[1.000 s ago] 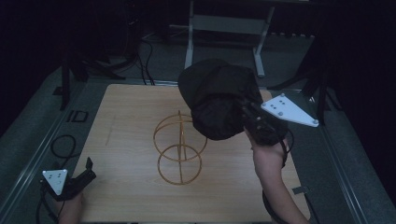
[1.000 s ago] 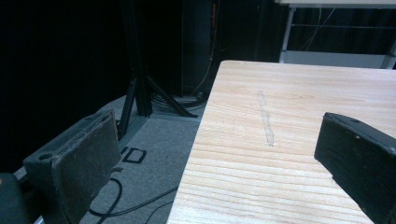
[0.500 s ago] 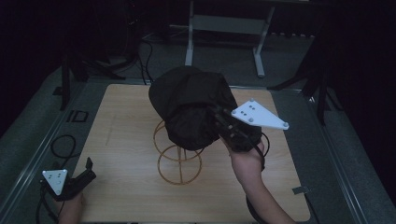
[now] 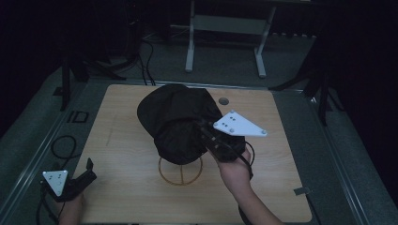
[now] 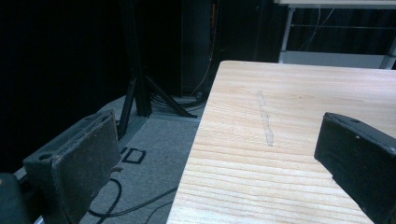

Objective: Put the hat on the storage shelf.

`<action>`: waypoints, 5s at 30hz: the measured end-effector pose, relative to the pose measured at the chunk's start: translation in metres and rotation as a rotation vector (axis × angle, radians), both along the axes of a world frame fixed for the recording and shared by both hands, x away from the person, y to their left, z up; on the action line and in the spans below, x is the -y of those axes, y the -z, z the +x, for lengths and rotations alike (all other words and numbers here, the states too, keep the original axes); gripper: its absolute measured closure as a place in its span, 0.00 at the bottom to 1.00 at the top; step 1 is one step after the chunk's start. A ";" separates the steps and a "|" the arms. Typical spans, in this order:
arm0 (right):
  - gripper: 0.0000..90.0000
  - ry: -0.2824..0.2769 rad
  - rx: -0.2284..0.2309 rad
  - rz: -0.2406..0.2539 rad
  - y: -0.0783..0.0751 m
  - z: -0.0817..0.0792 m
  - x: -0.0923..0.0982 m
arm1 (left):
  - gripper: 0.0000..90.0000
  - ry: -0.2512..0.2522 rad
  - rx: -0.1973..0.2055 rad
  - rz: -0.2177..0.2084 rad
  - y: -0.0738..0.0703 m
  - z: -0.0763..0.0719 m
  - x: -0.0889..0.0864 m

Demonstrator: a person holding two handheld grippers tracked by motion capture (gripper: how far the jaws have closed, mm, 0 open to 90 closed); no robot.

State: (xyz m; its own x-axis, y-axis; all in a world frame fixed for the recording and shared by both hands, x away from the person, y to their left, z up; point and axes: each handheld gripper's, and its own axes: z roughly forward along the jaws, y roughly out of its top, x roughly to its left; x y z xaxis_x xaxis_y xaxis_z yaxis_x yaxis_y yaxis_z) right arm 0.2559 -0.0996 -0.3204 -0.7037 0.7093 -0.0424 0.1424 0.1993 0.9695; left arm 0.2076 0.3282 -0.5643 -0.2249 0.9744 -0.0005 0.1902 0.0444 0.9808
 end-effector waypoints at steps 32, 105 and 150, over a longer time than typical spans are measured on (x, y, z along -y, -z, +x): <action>0.67 -0.010 -0.125 -0.025 0.058 0.016 -0.005 | 0.01 0.004 0.004 0.006 0.000 0.000 0.001; 0.15 0.319 -0.146 -0.093 0.151 0.051 0.174 | 0.01 0.009 0.005 0.016 0.000 0.000 0.002; 0.15 0.644 -0.250 -0.099 0.228 0.022 0.273 | 0.01 0.014 0.007 0.011 0.000 -0.001 0.001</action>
State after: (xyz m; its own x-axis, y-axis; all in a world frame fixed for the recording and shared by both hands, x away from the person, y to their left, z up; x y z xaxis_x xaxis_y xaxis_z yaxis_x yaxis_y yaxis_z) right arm 0.2774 -0.3728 -0.5481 -0.1415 0.9897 -0.0205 0.4783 0.0865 0.8739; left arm 0.2070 0.3271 -0.5646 -0.2109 0.9775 0.0085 0.1840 0.0312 0.9824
